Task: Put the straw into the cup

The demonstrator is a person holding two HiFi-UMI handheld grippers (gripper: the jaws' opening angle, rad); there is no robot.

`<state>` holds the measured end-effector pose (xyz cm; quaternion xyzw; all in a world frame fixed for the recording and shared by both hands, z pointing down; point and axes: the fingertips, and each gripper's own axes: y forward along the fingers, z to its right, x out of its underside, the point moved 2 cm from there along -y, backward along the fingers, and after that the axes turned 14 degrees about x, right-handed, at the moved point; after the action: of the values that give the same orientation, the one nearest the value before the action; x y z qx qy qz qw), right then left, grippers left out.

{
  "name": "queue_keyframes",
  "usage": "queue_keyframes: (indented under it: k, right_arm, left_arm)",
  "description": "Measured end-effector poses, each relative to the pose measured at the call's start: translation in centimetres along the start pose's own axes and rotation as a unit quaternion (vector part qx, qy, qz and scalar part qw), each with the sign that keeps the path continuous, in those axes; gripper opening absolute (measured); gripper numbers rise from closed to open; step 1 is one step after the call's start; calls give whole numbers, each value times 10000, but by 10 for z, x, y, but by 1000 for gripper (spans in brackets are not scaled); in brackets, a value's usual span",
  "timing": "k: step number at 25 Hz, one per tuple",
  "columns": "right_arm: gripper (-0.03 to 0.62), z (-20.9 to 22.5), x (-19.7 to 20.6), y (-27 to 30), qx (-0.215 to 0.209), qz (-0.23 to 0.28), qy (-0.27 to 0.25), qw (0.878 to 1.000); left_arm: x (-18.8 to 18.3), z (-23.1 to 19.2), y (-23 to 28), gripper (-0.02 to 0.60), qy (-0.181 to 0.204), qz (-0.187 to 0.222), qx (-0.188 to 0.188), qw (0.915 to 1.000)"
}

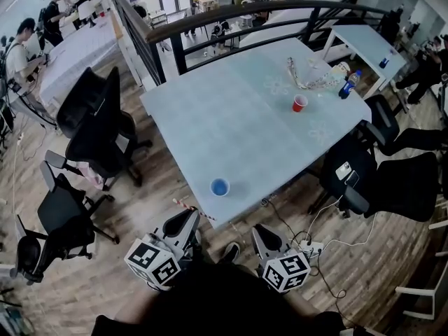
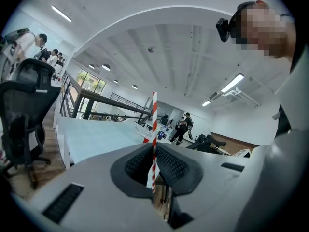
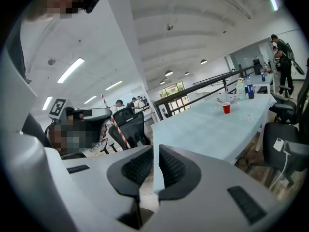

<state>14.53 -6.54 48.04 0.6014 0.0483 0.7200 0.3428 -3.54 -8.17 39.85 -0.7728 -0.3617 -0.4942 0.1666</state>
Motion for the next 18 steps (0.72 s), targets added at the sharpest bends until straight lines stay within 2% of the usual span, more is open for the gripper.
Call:
queue_keyframes:
  k: [4,9,18]
  right_arm:
    - [60,1,-9,18,153,-47,147,9998]
    - [60,-3,-20,34,311,27,222,9993]
    - [60,2,-37,48,685,288,465,9962]
  left_arm:
    - [-2,-30,12,37,251,-266,-46,9993]
    - [-5,-65,21,37,137,-369,22,9992]
    - [-16,-93,41,37,313,-490,303,9978]
